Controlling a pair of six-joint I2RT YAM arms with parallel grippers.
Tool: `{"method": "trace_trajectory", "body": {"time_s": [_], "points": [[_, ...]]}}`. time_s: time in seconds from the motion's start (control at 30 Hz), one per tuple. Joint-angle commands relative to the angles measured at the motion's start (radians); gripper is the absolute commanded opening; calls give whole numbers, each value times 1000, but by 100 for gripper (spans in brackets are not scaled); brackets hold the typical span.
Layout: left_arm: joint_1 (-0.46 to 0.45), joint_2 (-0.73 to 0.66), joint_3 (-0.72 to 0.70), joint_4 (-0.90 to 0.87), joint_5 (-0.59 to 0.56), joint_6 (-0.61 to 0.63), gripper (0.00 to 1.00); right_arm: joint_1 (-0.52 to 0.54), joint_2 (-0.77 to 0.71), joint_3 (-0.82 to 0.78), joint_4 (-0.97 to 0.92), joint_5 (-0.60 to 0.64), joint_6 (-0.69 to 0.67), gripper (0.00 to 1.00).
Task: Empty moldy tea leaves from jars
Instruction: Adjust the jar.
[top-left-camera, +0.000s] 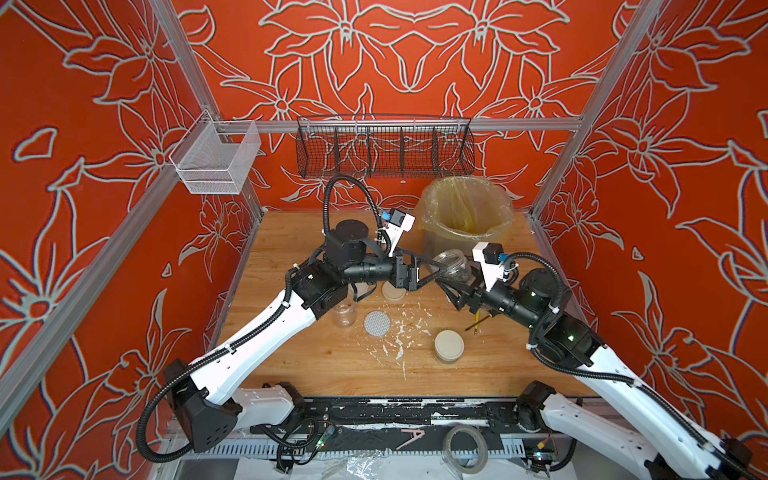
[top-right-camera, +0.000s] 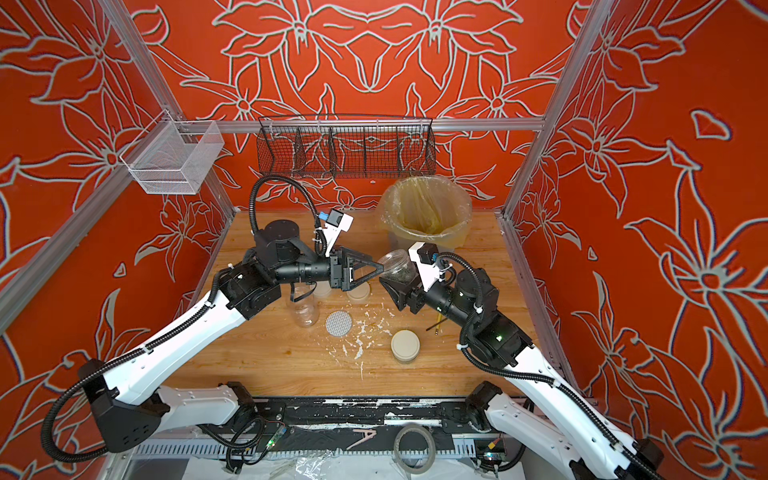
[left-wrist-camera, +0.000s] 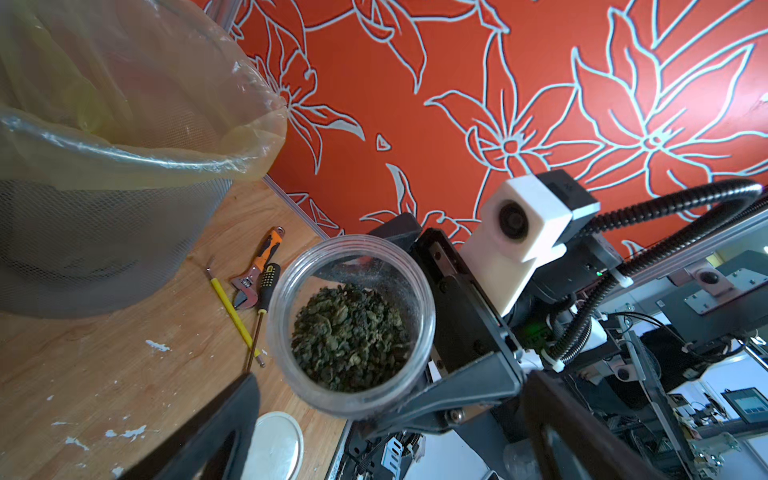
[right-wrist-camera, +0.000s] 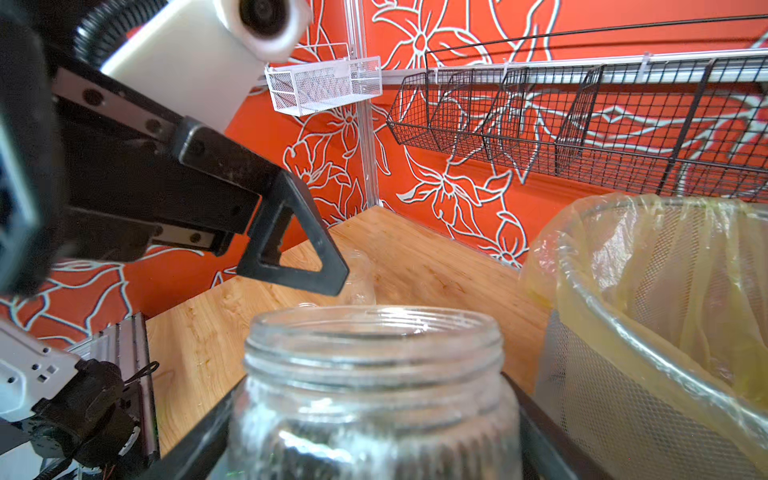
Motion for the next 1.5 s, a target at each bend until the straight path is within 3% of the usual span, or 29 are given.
{"method": "trace_trajectory", "body": {"time_s": [0.0, 0.5, 0.6, 0.8, 0.87, 0.97, 1.07, 1.27, 1.47], "points": [[-27, 24, 19, 31, 24, 26, 97, -3, 3, 50, 97, -49, 17, 25], [-60, 105, 71, -4, -81, -34, 100, -3, 22, 44, 122, -88, 15, 25], [-60, 116, 82, -10, -77, -40, 93, -2, 22, 41, 120, -91, 13, 25], [-60, 115, 88, -15, -72, -55, 64, -3, 13, 33, 117, -75, 3, 29], [-60, 109, 90, -17, -82, -77, 56, -3, 12, 32, 117, -73, -5, 38], [-60, 109, 109, -43, -123, -139, 46, -3, 8, 24, 130, -72, -17, 66], [-59, 122, 156, -100, -167, -202, 36, -3, -1, -5, 190, -64, -35, 83], [-57, 170, 242, -145, -177, -309, 23, -2, -11, -88, 357, -51, -114, 97], [-47, 164, 254, -122, -218, -367, 18, -3, -1, -172, 561, -36, -204, 97]]}}
